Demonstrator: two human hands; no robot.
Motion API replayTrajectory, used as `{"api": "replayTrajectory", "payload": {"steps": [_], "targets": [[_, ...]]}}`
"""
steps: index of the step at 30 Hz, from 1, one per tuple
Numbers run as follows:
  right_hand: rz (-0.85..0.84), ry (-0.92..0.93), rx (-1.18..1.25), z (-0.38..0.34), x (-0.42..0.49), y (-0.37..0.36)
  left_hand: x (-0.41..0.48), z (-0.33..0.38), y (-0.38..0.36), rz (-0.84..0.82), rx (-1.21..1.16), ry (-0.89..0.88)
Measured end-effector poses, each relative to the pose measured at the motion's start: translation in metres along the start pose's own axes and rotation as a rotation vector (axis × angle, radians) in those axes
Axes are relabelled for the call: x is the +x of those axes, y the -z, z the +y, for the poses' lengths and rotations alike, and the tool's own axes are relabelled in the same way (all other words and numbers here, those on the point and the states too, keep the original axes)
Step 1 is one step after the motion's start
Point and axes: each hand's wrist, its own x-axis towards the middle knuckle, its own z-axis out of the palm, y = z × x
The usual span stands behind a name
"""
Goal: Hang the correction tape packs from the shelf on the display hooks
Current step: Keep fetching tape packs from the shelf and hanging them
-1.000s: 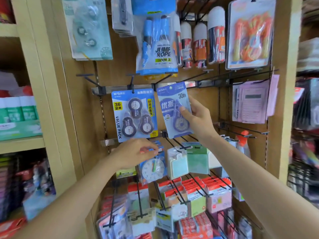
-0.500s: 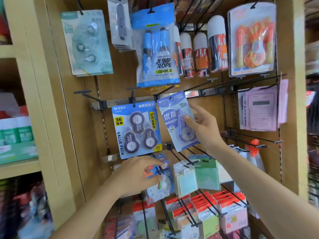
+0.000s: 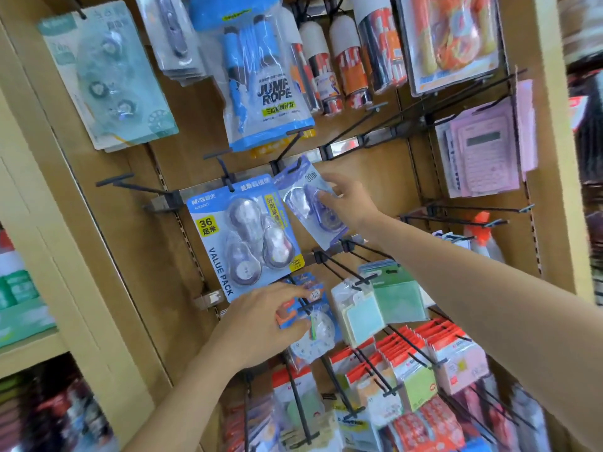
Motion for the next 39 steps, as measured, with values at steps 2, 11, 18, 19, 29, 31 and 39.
{"api": "replayTrajectory", "payload": {"steps": [2,11,18,19,29,31,39], "targets": [[-0.017,-0.034,-0.024,0.002,0.012,-0.006,-0.001,0.000,0.000,0.010,0.018,-0.005],[-0.030,-0.113,-0.248,0.004,0.025,-0.019,-0.003,0.002,0.003,0.023,0.041,0.029],[0.051,-0.002,-0.167,-0.020,-0.055,0.008,-0.009,0.011,0.010,0.119,0.136,0.025],[0.043,0.023,-0.166,-0.025,-0.072,0.014,-0.010,0.011,0.011,0.129,0.157,0.009],[-0.130,0.168,-0.369,-0.001,-0.246,0.062,-0.071,0.043,-0.024,0.496,0.233,-0.290],[-0.186,0.161,-0.430,0.013,-0.278,0.067,-0.102,0.057,-0.048,0.482,0.178,-0.326],[-0.385,-0.076,-0.569,0.100,-0.413,0.072,-0.251,0.084,-0.214,0.011,-0.154,0.032]]}}
